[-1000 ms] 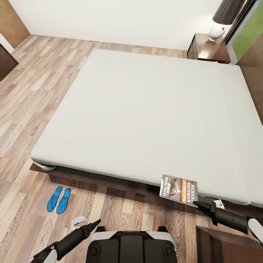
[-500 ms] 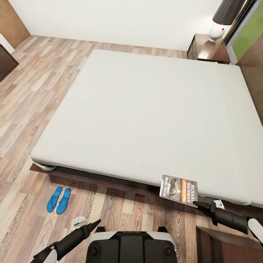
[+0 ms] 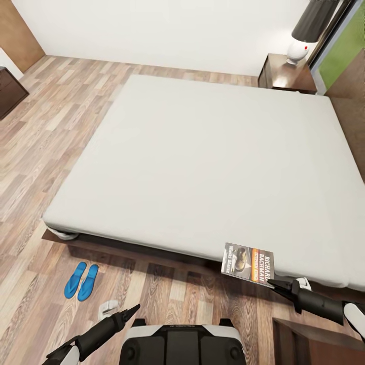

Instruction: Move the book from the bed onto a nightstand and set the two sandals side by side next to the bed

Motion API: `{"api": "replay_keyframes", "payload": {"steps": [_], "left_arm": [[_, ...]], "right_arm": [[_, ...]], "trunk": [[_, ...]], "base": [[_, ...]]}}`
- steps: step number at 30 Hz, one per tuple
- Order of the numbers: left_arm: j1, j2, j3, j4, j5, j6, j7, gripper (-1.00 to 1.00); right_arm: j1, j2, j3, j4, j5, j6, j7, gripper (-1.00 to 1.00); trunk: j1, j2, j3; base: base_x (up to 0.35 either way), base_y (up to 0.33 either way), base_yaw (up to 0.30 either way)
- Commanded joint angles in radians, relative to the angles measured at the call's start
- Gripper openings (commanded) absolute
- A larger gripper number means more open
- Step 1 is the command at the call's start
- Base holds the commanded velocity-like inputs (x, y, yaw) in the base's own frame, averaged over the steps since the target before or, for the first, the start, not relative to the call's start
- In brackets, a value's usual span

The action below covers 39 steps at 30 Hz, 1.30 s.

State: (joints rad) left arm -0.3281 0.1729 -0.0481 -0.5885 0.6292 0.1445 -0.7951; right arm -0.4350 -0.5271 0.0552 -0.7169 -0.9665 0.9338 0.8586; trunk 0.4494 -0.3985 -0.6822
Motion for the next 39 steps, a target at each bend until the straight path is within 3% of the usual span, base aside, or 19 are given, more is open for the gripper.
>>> {"api": "replay_keyframes", "payload": {"steps": [1,26,30,31,33,34,36,39], "left_arm": [[0.000,0.001,-0.004,-0.001,0.011,0.009,-0.001,1.00],[0.000,0.001,-0.004,-0.001,0.012,0.009,-0.003,1.00],[0.000,0.002,-0.004,-0.001,0.012,0.009,-0.001,1.00],[0.000,0.001,-0.005,-0.001,0.012,0.009,0.000,1.00],[0.000,-0.004,-0.005,-0.001,0.012,0.009,0.001,1.00],[0.000,-0.010,-0.005,-0.001,0.010,0.009,0.001,1.00],[0.000,-0.013,-0.006,-0.001,0.003,0.009,0.001,1.00],[0.000,-0.016,-0.006,0.000,-0.017,0.009,0.002,1.00]], "right_arm": [[-0.001,-0.001,0.003,0.001,-0.003,0.003,0.002,-1.00],[-0.001,-0.001,0.003,0.001,-0.002,0.002,0.000,-1.00],[-0.001,0.002,0.005,0.004,0.001,-0.050,-0.001,-1.00],[-0.001,0.006,0.008,0.023,0.026,-0.126,-0.001,-1.00],[-0.001,0.008,0.010,0.082,0.085,-0.206,-0.001,-1.00],[-0.001,0.009,0.011,0.150,0.145,-0.265,0.000,-1.00],[-0.001,0.010,0.012,0.220,0.199,-0.325,0.001,-1.00],[-0.001,0.011,0.012,0.286,0.245,-0.404,0.003,-1.00]], "trunk": [[0.001,-0.001,0.001],[0.001,-0.001,0.040],[0.001,-0.001,0.047],[0.001,-0.001,0.048],[0.001,-0.001,0.052],[0.001,-0.001,0.053],[0.001,-0.001,0.056],[0.001,-0.001,0.061]], "base": [[0.000,0.000,0.000],[0.000,0.000,0.000],[0.000,0.000,0.000],[0.000,0.000,0.000],[0.000,0.000,0.000],[0.000,0.000,0.000],[0.000,0.000,0.000],[0.000,0.000,0.000]]}}
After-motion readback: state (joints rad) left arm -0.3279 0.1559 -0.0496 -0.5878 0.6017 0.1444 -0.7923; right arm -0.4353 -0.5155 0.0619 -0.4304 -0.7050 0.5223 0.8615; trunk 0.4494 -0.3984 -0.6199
